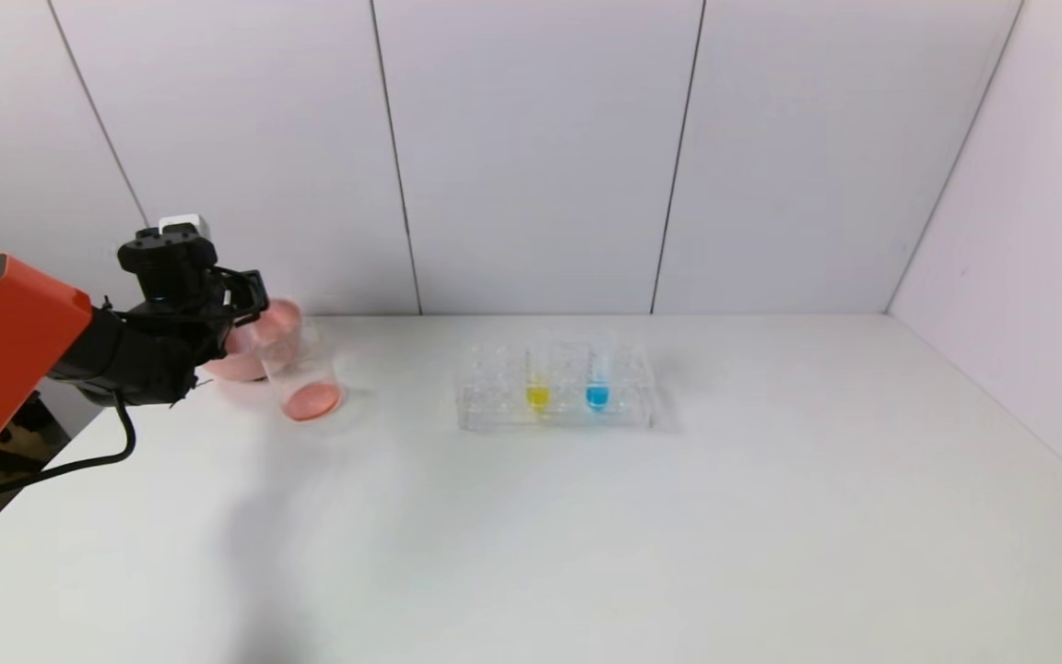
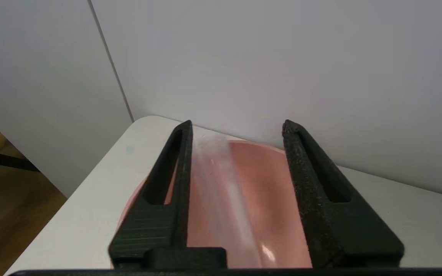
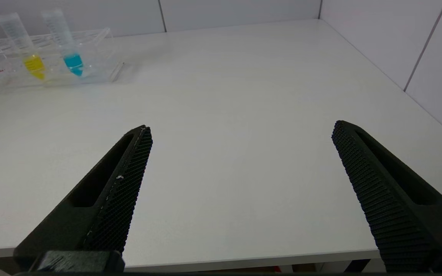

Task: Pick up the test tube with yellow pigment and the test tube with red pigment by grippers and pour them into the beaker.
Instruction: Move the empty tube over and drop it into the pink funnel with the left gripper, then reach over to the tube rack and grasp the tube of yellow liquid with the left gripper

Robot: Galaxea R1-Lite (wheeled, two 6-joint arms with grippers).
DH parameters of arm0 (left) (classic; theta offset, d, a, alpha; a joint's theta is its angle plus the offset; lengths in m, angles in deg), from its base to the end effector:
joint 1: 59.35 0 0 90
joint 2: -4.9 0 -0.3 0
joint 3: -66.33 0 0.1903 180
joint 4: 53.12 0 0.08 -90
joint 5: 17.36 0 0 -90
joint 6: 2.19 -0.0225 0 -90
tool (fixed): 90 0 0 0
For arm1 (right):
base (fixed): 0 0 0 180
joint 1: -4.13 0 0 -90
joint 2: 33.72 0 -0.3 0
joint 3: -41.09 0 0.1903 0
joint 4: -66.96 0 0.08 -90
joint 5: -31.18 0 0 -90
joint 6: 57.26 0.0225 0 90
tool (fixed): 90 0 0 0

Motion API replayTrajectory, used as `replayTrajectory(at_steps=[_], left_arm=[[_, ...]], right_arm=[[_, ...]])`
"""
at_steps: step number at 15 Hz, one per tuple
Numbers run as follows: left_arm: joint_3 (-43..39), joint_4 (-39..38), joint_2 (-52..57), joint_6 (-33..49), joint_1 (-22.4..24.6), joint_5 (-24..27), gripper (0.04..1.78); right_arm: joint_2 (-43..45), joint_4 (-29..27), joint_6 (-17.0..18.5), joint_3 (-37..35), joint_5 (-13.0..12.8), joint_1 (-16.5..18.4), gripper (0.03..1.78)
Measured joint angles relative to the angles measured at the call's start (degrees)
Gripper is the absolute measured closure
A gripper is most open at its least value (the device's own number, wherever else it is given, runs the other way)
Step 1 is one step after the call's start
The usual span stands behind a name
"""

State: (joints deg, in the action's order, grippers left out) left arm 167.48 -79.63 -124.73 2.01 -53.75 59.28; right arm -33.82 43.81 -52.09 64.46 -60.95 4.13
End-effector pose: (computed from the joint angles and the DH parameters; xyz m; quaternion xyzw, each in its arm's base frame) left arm 0.4577 0.0501 0.1368 -0.0350 0.0111 0.1652 0.9856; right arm -0.0227 -0.0008 0.0759 0.0451 -0.0019 -0.0185 0.9988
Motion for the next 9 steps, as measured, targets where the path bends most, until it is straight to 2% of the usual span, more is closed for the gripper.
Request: replayTrajectory(at_steps=[2, 4, 7, 9], left_arm=[[-0.12, 0.24, 0.69, -0.11, -0.04, 0.0, 0.53], [-0.84, 0.38, 1.85, -0.1, -0.04, 0.11, 0.27], [-6.66, 0.46, 6.57, 0.12, -0.78, 1.88, 0.07], [-12.78, 0.52, 11.64, 0.28, -1.35, 6.67, 0.06]], right_arm=[[0.0, 0.02, 0.0, 0.0, 0.0, 0.0, 0.1], [0.0, 0.0, 0.0, 0.0, 0.0, 0.0, 0.1], [0.0, 0.0, -0.02, 0.0, 0.0, 0.0, 0.1], [0.0, 0.02, 0.0, 0.0, 0.01, 0.0, 0.1]])
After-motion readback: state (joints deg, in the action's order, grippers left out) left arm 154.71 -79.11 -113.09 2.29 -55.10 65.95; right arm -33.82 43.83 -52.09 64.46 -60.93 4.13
